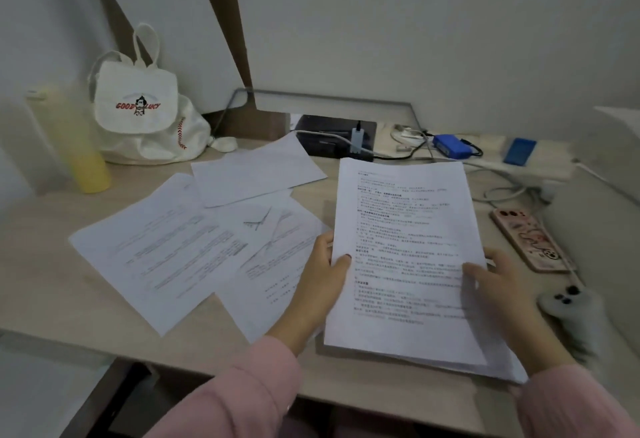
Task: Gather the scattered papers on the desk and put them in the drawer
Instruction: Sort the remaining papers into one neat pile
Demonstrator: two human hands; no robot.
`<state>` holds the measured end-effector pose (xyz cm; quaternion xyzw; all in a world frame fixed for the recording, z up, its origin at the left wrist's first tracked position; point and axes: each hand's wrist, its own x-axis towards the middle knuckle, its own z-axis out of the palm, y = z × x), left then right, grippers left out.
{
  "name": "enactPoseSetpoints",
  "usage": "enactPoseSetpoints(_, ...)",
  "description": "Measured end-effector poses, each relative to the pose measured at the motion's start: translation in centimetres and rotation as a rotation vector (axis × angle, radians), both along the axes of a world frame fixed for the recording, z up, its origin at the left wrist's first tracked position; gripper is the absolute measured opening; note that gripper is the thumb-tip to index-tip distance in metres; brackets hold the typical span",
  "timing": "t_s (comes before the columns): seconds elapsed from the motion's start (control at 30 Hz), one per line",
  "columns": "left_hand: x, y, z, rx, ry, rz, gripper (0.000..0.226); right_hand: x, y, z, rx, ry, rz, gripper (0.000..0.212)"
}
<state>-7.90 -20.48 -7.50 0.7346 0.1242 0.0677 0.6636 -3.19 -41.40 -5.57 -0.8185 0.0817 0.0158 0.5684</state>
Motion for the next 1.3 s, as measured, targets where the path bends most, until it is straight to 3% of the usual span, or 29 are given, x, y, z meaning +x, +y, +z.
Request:
enactPoseSetpoints(0.3,2.2,-3.5,-2.6,0.097,0.154,-0.054,0.023,1.8,-3.1,-3.1,-0.194,0.031,-0.105,0.028)
enactPoseSetpoints(0.5,2.8,-3.9,-3.1,0.146,0.193,-0.093,0.053,2.5,-2.6,-4.9,-0.336,-0.009,-0.107,0.036)
enactPoseSetpoints(0.67,3.1,-3.2,-3.1,0.134,0.170,-0.087,0.042,4.2,-2.3,-6.9,-0.391,0.036,-0.051,0.047)
enactPoseSetpoints(0.8,3.4,-2.1,-3.3,0.139,0.203,-0.074,0.055,3.7,-1.5,-5.2,-0.402,0.042,-0.021,0.028)
enactPoseSetpoints(0.87,3.1,-1.5,-2.8,0.098,0.213,-0.056,0.040,3.3,-0.8,-3.9,-0.435,0.018,-0.002,0.037)
enactPoseSetpoints(0.9,3.0,-1.0,-2.5,0.087,0.200,-0.047,0.029,3.2,-0.3,-3.1,-0.466,-0.011,0.017,0.045)
enactPoseSetpoints(1.03,2.2,2.1,-2.1,0.206,0.129,0.001,0.044,2.4,3.2,-0.1,-0.409,-0.109,0.250,0.045)
enactPoseSetpoints(1.3,-3.0,12.0,-3.3,0.440,0.070,0.232,0.038,0.2,14.9,1.4,-0.144,0.042,0.647,0.033)
